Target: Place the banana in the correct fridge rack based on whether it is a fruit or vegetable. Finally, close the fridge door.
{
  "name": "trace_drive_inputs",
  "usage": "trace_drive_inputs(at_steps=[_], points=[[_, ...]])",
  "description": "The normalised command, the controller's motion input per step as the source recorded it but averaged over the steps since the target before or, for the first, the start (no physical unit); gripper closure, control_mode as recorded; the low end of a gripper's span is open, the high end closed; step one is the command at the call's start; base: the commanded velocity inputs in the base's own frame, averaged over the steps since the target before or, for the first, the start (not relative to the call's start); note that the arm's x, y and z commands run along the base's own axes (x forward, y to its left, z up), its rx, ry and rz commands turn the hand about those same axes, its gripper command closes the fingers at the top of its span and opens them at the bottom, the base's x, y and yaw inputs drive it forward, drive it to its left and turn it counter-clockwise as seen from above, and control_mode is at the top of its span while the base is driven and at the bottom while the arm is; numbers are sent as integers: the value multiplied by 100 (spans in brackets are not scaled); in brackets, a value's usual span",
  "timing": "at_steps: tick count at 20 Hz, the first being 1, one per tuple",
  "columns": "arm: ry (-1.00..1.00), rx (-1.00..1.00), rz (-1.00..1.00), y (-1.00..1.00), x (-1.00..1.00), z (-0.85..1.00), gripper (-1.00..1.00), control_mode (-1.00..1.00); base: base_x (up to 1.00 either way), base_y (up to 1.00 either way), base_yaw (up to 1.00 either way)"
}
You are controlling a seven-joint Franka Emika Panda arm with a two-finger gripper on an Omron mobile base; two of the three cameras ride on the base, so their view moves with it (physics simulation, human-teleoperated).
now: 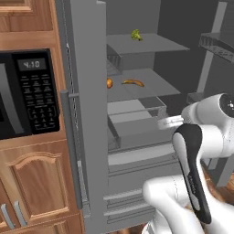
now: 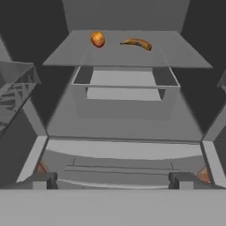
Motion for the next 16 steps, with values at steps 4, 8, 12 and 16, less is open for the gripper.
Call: trace_drive_inputs(at_steps=[4, 8, 12, 16], points=[[-3, -22, 17, 74, -55, 20, -100, -100, 0, 0, 0], [1, -31, 10, 99, -36, 28, -100, -100, 0, 0, 0], [1, -35, 8, 94, -39, 12, -100, -100, 0, 0, 0], [2, -35, 6, 96, -29, 0, -100, -100, 0, 0, 0]])
